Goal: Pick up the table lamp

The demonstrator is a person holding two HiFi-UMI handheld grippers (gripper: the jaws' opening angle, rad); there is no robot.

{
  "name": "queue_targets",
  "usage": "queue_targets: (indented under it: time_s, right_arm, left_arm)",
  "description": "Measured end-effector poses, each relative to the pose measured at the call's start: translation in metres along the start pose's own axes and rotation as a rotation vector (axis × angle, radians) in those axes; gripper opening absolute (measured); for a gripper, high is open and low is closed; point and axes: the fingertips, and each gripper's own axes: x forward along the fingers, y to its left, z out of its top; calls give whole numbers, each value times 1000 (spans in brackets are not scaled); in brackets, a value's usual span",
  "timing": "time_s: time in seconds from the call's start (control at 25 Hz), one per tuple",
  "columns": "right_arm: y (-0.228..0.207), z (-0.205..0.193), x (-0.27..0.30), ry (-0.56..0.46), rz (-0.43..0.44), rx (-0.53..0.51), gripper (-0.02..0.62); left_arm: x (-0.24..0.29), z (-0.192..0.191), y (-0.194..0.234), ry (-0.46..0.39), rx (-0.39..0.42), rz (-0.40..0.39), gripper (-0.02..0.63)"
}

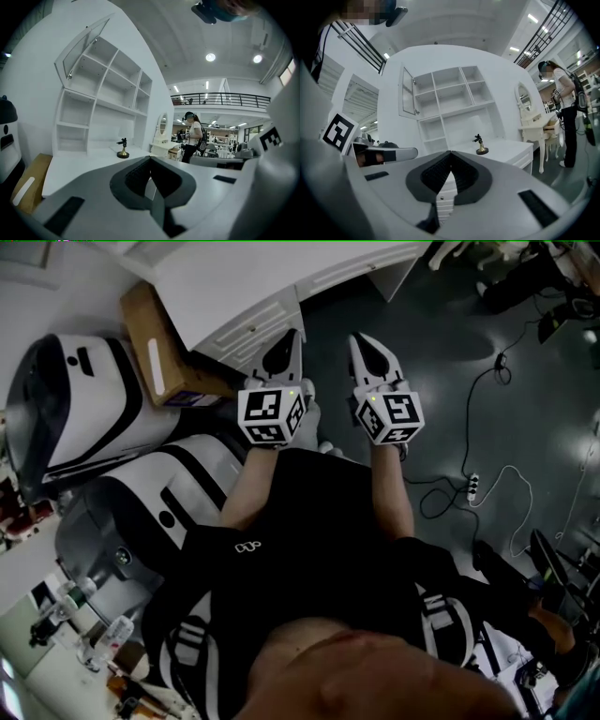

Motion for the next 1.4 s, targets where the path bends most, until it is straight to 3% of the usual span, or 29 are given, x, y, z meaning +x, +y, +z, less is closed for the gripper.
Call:
queue_targets:
  time_s: [0.72,1.4]
  right_arm:
    - [-47,10,127,40,-13,13,18]
    - [-42,50,258,42,-5,-64,18]
  left_arm:
    - [112,7,73,58,-45,2,11]
    - [181,54,185,-28,-132,35,11]
